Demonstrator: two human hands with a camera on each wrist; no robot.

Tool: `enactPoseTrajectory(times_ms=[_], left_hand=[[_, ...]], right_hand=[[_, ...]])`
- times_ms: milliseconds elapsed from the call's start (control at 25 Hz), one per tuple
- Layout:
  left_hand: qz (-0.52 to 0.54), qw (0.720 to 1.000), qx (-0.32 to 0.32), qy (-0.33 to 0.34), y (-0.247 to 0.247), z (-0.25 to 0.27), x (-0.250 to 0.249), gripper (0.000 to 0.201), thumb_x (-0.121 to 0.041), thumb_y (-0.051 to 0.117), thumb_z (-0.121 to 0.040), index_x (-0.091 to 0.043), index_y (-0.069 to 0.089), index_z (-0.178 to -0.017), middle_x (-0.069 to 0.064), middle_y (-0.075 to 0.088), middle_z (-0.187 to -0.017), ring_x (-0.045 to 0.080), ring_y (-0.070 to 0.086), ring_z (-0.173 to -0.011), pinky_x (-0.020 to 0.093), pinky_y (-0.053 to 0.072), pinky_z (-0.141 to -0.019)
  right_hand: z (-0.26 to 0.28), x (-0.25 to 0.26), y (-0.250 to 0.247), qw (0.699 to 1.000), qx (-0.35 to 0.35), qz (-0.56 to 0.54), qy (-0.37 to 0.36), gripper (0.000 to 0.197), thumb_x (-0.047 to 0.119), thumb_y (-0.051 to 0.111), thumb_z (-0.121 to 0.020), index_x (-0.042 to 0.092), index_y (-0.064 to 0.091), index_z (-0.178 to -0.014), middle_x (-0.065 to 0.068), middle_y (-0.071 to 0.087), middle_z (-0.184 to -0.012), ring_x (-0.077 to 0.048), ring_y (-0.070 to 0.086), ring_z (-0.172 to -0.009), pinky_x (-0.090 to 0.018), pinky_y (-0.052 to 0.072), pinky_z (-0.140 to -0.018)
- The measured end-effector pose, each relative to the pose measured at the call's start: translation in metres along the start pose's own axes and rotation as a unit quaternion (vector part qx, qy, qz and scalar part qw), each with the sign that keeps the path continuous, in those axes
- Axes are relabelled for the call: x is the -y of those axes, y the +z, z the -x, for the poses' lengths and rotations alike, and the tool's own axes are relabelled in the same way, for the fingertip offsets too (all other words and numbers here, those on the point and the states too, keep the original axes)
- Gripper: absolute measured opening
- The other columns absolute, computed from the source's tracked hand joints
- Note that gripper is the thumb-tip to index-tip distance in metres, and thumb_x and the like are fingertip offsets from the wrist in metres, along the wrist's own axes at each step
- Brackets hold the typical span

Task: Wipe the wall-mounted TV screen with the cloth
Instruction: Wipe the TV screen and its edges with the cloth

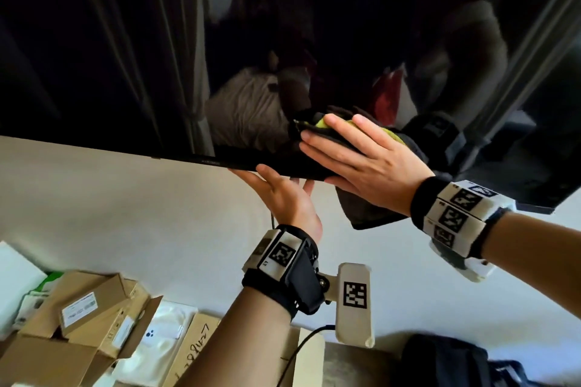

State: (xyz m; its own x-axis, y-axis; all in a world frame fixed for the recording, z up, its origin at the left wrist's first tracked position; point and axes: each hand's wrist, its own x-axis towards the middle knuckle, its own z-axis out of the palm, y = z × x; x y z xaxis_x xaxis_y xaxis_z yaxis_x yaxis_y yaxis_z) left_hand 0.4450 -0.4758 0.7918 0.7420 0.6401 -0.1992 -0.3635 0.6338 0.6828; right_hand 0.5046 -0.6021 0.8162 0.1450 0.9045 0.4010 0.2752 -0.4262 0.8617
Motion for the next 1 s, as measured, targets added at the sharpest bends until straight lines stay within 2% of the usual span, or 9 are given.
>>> enactPoseTrajectory(times_ms=[120,200,320,400,600,720,840,920,1000], left_hand=[[-0.012,1.0,0.004,0.002,0.012,0.017,0.018,0.05,-0.041,0.021,-0.107,-0.059,0.0,-0.149,-0.009,0.03,-0.159,0.024,0.054,-0.13,0.036,0.048,-0.092],[-0.015,1.0,0.0,0.014,0.019,0.025,0.03,0.05,-0.038,0.022,-0.108,-0.055,0.001,-0.15,-0.007,0.033,-0.157,0.023,0.057,-0.124,0.036,0.048,-0.094],[-0.01,0.999,-0.008,0.038,0.02,0.024,0.039,0.051,-0.039,0.024,-0.108,-0.053,0.002,-0.151,-0.005,0.033,-0.158,0.021,0.059,-0.119,0.028,0.052,-0.084],[-0.016,0.999,-0.023,0.03,0.02,0.022,0.039,0.052,-0.039,0.024,-0.108,-0.053,0.001,-0.152,0.0,0.031,-0.16,0.023,0.057,-0.121,0.025,0.052,-0.082],[-0.03,0.999,-0.034,0.002,0.022,0.02,0.037,0.054,-0.04,0.024,-0.107,-0.053,-0.005,-0.151,0.001,0.025,-0.162,0.027,0.047,-0.135,0.03,0.045,-0.096],[-0.016,0.999,-0.046,-0.002,0.023,0.02,0.038,0.053,-0.04,0.023,-0.107,-0.053,-0.006,-0.151,0.001,0.026,-0.162,0.026,0.047,-0.135,0.03,0.044,-0.097],[-0.006,0.999,-0.051,0.006,0.033,0.028,0.045,0.051,-0.042,0.022,-0.107,-0.053,-0.002,-0.151,0.001,0.03,-0.16,0.021,0.055,-0.122,0.03,0.045,-0.095],[-0.007,0.998,-0.053,-0.013,0.043,0.04,0.055,0.05,-0.043,0.023,-0.107,-0.053,0.002,-0.151,-0.001,0.033,-0.159,0.018,0.055,-0.118,0.028,0.045,-0.093],[-0.014,0.998,-0.043,-0.047,0.051,0.056,0.065,0.051,-0.043,0.024,-0.106,-0.053,0.004,-0.151,-0.002,0.032,-0.159,0.021,0.052,-0.128,0.027,0.044,-0.094]], right_hand=[[0.054,-0.028,-0.004,0.999,0.012,-0.003,0.03,0.062,0.047,0.035,-0.106,0.018,0.015,-0.157,0.001,0.016,-0.163,-0.028,0.015,-0.148,-0.043,0.012,-0.122],[0.055,-0.019,0.0,0.999,0.01,0.0,0.052,0.06,0.046,0.031,-0.107,0.018,0.016,-0.157,0.001,0.016,-0.162,-0.029,0.015,-0.147,-0.043,0.008,-0.122],[0.037,-0.007,0.004,0.999,-0.006,-0.019,0.033,0.058,0.045,0.029,-0.107,0.018,0.016,-0.157,0.002,0.018,-0.162,-0.027,0.015,-0.147,-0.043,0.008,-0.123],[0.057,-0.025,0.005,1.0,-0.012,-0.023,0.011,0.06,0.045,0.032,-0.107,0.018,0.016,-0.157,0.003,0.018,-0.162,-0.026,0.015,-0.148,-0.042,0.011,-0.122],[0.136,-0.058,0.007,0.998,-0.014,-0.015,0.06,0.06,0.044,0.046,-0.103,0.022,0.027,-0.155,0.005,0.023,-0.16,-0.028,0.018,-0.146,-0.042,0.015,-0.121],[0.11,-0.043,0.012,0.997,-0.029,-0.026,0.071,0.059,0.042,0.043,-0.104,0.022,0.024,-0.156,0.005,0.022,-0.159,-0.027,0.016,-0.146,-0.042,0.012,-0.121],[0.091,-0.034,0.013,0.997,-0.038,-0.041,0.055,0.055,0.04,0.037,-0.106,0.022,0.022,-0.156,0.007,0.022,-0.16,-0.026,0.019,-0.146,-0.041,0.01,-0.122],[0.107,-0.045,0.012,0.996,-0.049,-0.045,0.061,0.054,0.041,0.041,-0.105,0.023,0.029,-0.154,0.008,0.026,-0.158,-0.025,0.023,-0.146,-0.04,0.013,-0.122],[0.139,-0.063,0.009,0.995,-0.048,-0.042,0.075,0.056,0.042,0.048,-0.102,0.025,0.033,-0.153,0.008,0.03,-0.156,-0.025,0.024,-0.144,-0.04,0.017,-0.121]])
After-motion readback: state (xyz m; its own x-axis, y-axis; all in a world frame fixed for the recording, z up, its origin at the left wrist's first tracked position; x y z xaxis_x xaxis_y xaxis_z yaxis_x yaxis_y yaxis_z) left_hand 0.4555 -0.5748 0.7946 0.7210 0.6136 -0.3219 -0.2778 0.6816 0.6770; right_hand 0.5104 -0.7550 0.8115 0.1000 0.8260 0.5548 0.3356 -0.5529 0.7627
